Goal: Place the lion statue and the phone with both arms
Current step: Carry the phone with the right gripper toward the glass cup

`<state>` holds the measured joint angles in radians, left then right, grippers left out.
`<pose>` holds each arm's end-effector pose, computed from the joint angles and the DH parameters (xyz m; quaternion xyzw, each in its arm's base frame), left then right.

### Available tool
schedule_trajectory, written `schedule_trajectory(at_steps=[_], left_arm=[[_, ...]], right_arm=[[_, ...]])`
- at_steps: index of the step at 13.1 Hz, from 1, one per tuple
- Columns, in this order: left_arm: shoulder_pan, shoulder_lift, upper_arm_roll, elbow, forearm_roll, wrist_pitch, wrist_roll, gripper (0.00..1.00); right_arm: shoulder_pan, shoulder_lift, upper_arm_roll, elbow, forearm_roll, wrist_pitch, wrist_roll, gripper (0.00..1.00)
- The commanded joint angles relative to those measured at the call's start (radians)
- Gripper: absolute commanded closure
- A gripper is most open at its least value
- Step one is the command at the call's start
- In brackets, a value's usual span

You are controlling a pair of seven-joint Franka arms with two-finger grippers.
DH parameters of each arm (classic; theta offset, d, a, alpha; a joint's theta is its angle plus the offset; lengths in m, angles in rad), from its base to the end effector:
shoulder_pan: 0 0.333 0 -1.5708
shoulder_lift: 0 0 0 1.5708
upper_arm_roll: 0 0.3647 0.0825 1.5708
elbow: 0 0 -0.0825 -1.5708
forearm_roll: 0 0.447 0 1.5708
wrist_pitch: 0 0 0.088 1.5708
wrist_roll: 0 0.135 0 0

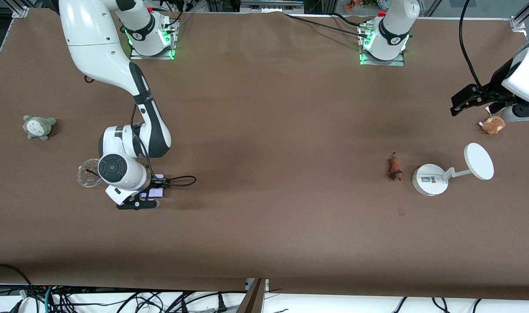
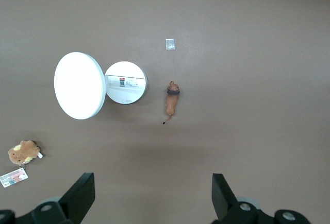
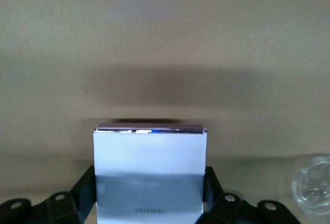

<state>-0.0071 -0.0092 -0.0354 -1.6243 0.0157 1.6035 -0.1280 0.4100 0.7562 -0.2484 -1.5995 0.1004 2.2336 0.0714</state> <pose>0.6153 -0.0242 0.6251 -0.9991 -0.0424 0.0051 0.0085 0.7450 0.1464 0.1531 0.9968 0.0405 -0.0427 0.0537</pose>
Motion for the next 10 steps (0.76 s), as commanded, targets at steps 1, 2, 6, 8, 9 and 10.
schedule_trajectory(at_steps=[1, 2, 6, 8, 9, 10], left_arm=[[-0.004, 0.003, 0.003, 0.015, 0.003, -0.014, 0.016, 0.0], [-0.002, 0.002, 0.002, 0.014, 0.003, -0.016, 0.016, 0.0], [-0.007, 0.002, 0.002, 0.014, 0.003, -0.017, 0.016, 0.0], [-0.007, 0.002, 0.002, 0.014, 0.003, -0.017, 0.016, 0.0], [-0.007, 0.002, 0.002, 0.015, 0.003, -0.017, 0.016, 0.0], [-0.007, 0.002, 0.002, 0.014, 0.003, -0.017, 0.016, 0.0]], right_arm=[[-0.011, -0.028, 0.012, -0.02, 0.035, -0.044, -0.077, 0.5], [-0.019, -0.029, 0.011, -0.02, 0.035, -0.055, -0.091, 0.5], [-0.033, -0.035, 0.011, -0.02, 0.035, -0.071, -0.11, 0.5], [-0.039, -0.034, 0.011, -0.027, 0.035, -0.071, -0.116, 0.5], [-0.039, -0.034, 0.011, -0.028, 0.035, -0.071, -0.116, 0.5], [-0.039, -0.032, 0.011, -0.028, 0.035, -0.071, -0.116, 0.49]])
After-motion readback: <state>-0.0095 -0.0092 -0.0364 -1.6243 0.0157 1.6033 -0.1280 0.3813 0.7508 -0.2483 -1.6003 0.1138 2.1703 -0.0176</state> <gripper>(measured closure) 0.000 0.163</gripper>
